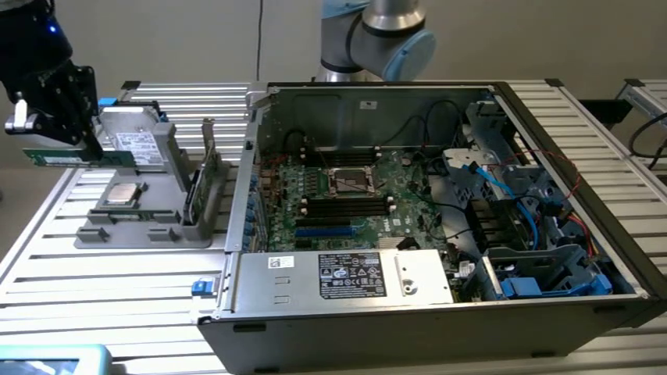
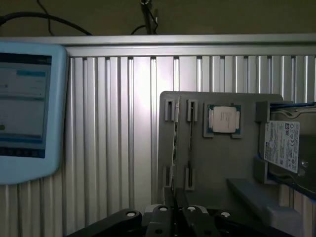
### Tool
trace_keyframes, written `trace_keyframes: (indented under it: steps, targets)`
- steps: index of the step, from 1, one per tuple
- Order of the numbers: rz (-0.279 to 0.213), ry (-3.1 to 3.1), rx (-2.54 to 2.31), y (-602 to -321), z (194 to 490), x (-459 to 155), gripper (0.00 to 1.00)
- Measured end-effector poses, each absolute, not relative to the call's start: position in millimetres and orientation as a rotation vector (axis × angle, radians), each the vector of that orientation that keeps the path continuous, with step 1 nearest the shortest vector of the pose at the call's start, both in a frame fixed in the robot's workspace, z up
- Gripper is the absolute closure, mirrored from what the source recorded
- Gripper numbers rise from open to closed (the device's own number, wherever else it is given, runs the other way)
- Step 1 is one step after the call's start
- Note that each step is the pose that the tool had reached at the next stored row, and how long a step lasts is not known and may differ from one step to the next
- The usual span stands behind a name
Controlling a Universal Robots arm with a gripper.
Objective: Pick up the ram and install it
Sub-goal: 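Pick up the ram and move it above insertion slot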
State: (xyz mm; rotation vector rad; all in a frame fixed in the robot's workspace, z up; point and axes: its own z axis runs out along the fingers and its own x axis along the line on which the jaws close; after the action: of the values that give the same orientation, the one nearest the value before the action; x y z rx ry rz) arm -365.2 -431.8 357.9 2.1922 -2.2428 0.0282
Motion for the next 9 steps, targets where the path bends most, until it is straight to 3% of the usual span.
trace_keyframes:
  steps: [9]
  targets:
    - [0.027,-2.243,2.192,-433.4,391.9,-330.0,0.87]
